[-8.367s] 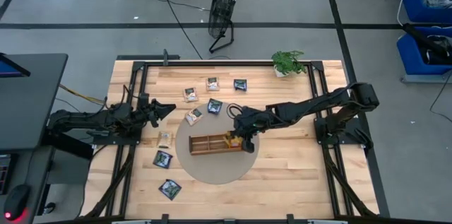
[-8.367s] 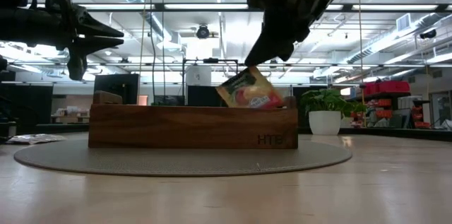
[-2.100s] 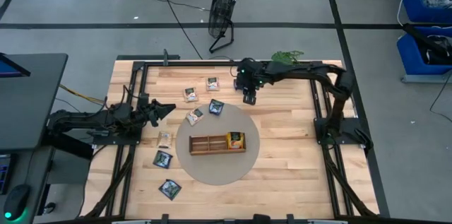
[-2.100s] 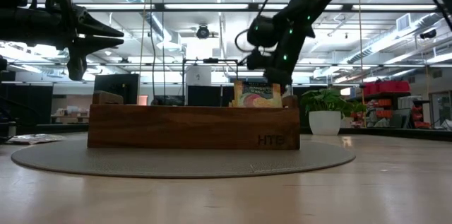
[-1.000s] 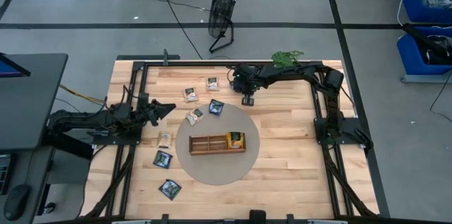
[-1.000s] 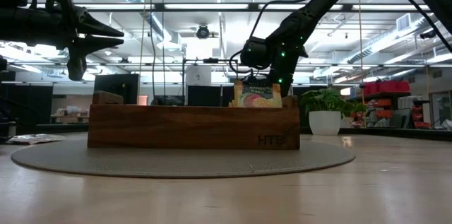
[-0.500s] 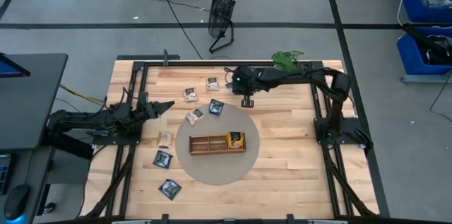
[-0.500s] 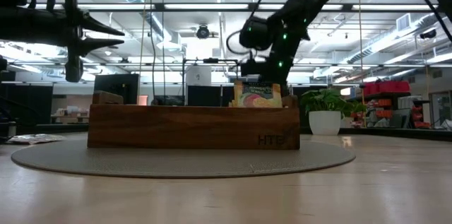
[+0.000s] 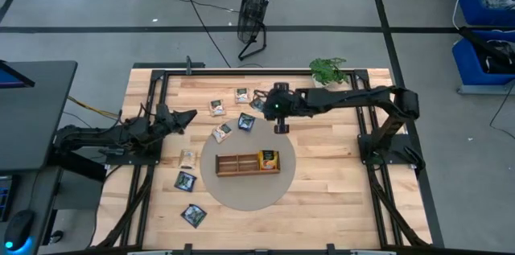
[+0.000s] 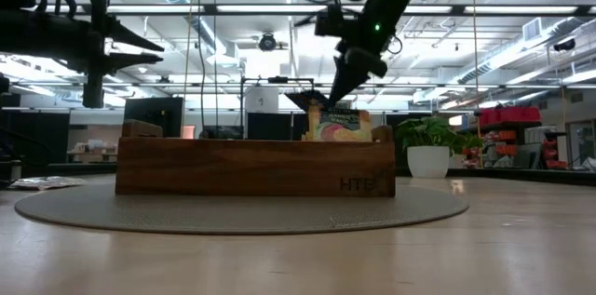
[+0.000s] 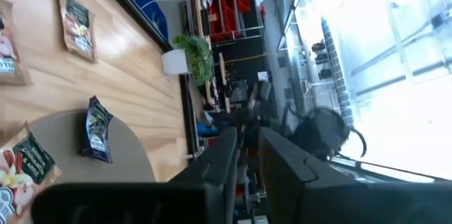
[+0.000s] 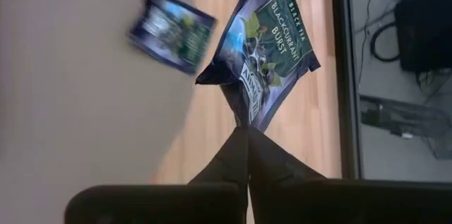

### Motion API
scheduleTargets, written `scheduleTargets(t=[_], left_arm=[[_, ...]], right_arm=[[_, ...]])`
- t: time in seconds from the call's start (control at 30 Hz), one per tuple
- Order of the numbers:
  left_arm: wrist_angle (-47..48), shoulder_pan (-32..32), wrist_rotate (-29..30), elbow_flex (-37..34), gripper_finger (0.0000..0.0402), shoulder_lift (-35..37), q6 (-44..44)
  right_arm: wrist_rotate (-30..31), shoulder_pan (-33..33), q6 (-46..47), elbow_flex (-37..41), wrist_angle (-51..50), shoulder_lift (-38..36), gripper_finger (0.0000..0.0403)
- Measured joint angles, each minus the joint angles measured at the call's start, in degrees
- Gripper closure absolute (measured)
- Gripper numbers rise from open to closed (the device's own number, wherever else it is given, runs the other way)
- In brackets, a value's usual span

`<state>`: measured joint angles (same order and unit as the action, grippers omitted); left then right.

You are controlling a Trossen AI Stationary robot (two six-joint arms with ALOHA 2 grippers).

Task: Pick & Place Tea
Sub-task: Put the violet tea bag into the middle section of the wooden organizer

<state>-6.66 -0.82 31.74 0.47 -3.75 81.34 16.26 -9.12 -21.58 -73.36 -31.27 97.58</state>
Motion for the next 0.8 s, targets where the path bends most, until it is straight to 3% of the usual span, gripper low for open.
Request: scheduleTargets(t=[0.37, 0.8], left_arm=[[-2.07, 0.0, -3.55, 0.0, 0.0204, -4.11, 8.3], [-9.73, 0.0, -6.82, 9.02, 0.0208, -25.7, 3.77]], right_arm=[[3.38, 8.15, 1.08, -0.01, 2.06, -0.15, 0.0403], [5.39, 12.52, -3.0, -5.72, 2.23, -0.09, 0.0403]])
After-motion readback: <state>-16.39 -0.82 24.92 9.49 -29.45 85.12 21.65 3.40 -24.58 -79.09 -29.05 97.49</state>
